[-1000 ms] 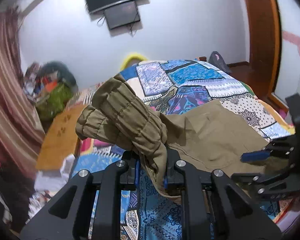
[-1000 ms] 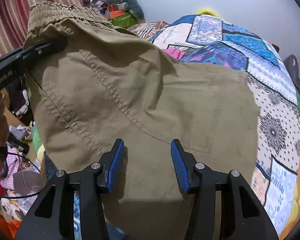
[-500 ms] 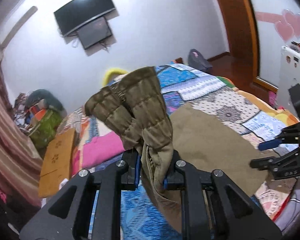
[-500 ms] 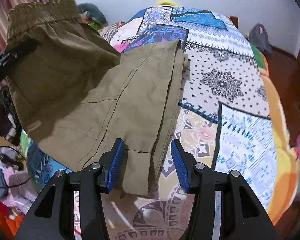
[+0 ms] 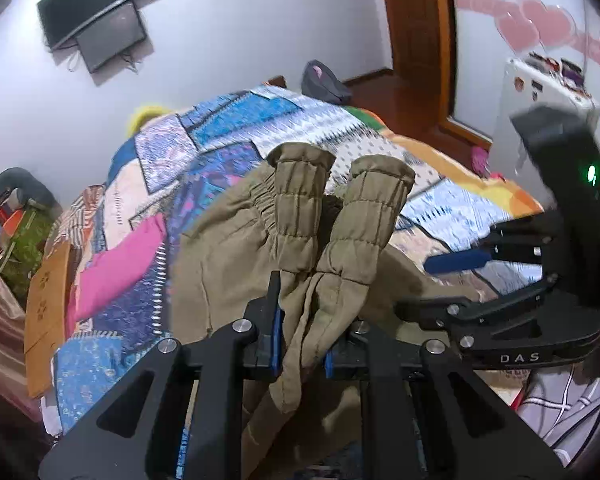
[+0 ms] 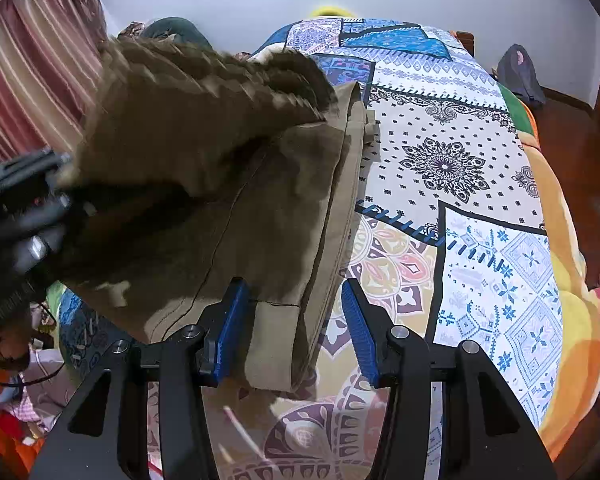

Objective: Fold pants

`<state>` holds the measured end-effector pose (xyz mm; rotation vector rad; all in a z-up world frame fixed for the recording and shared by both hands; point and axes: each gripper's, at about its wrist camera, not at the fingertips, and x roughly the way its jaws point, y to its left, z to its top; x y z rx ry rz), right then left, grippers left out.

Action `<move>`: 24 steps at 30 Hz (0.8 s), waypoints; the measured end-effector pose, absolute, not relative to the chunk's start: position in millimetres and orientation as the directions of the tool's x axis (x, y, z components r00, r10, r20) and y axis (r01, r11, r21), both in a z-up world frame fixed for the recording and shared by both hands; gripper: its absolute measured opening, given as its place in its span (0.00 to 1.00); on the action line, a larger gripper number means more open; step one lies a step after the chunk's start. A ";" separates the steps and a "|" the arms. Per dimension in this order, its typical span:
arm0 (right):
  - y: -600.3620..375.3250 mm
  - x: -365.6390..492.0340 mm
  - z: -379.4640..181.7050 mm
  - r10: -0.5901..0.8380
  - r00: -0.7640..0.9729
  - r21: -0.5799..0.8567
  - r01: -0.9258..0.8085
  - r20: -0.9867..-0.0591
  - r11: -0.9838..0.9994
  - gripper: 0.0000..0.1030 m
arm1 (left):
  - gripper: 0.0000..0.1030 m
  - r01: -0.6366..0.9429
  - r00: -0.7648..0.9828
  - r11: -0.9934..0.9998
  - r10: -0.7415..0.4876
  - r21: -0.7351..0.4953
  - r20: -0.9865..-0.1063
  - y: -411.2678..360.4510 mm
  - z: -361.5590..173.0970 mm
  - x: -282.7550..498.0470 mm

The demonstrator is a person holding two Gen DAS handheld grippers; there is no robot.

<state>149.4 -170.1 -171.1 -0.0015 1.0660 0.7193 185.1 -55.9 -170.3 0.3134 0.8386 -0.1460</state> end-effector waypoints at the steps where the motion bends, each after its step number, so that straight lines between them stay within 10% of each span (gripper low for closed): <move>1: -170.3 149.4 -171.2 0.537 0.281 0.333 -0.537 -0.796 0.775 0.44 | 0.16 0.257 0.650 0.944 -0.009 0.208 -0.760 -57.7 -173.7 186.5; 15: -180.5 145.0 -155.7 0.495 0.323 0.275 -0.536 -0.807 0.798 0.44 | 0.70 0.218 0.598 0.969 -0.037 0.118 -0.801 -45.8 -174.5 179.5; 24: -194.8 142.1 -124.8 0.492 0.388 0.242 -0.537 -0.779 0.808 0.44 | 0.78 0.173 0.670 0.985 -0.113 0.006 -0.734 -9.6 -132.1 166.2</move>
